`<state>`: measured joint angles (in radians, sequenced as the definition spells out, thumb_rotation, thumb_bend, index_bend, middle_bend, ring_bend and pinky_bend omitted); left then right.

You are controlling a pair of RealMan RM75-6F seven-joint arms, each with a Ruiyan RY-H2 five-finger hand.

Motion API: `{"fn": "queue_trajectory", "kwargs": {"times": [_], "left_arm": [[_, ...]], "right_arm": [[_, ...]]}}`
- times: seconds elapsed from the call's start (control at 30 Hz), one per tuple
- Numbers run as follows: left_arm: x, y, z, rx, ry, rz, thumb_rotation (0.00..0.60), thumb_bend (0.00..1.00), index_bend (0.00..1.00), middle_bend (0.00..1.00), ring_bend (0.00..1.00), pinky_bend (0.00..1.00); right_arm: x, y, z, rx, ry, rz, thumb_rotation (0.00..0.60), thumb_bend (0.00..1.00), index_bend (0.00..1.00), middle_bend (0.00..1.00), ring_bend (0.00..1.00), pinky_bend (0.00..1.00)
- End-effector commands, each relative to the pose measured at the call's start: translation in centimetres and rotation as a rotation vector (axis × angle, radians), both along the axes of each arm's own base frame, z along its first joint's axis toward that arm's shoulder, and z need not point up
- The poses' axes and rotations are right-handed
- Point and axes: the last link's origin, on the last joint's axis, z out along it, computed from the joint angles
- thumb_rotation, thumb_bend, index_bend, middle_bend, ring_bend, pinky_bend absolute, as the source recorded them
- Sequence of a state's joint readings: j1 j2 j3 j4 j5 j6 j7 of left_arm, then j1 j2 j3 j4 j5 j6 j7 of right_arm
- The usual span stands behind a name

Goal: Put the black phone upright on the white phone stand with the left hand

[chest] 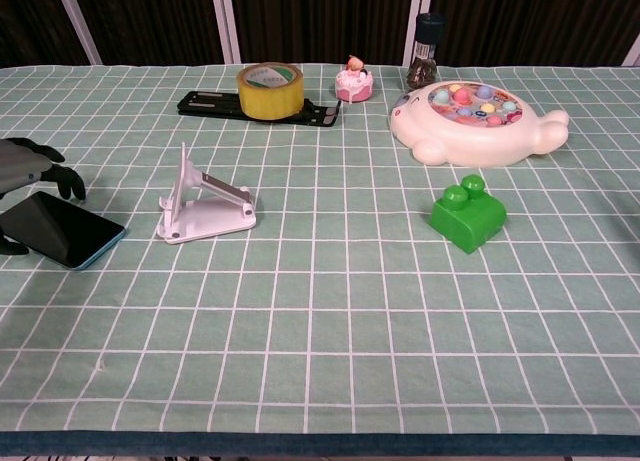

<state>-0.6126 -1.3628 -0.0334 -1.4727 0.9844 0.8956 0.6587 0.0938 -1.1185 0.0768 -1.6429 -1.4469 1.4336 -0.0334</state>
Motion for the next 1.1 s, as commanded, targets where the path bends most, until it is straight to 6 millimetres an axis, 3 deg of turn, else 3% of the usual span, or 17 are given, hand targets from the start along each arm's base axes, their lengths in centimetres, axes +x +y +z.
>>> {"fn": "queue_trajectory", "kwargs": {"times": [0.03, 0.77, 0.87, 1.1], "left_arm": [[0.0, 0.0, -0.1, -0.002, -0.003, 0.003, 0.600, 0.18, 0.23, 0.23, 0.00, 0.00], [-0.1, -0.1, -1.2, -0.011, -0.015, 0.009, 0.600, 0.18, 0.25, 0.25, 0.00, 0.00], [-0.1, -0.1, -1.2, -0.013, -0.011, 0.008, 0.600, 0.19, 0.29, 0.29, 0.00, 0.00], [-0.1, -0.1, -1.1, -0.003, -0.020, 0.001, 0.600, 0.29, 0.48, 0.50, 0.05, 0.00]], "right_arm": [[0.0, 0.0, 0.0, 0.000, 0.000, 0.000, 0.600, 0.28, 0.15, 0.00, 0.00, 0.13], [0.0, 0.0, 0.0, 0.000, -0.001, 0.000, 0.600, 0.28, 0.15, 0.00, 0.00, 0.13], [0.0, 0.0, 0.0, -0.001, 0.000, 0.000, 0.600, 0.28, 0.15, 0.00, 0.00, 0.13], [0.0, 0.0, 0.0, 0.000, 0.000, 0.000, 0.600, 0.28, 0.16, 0.00, 0.00, 0.13]]}}
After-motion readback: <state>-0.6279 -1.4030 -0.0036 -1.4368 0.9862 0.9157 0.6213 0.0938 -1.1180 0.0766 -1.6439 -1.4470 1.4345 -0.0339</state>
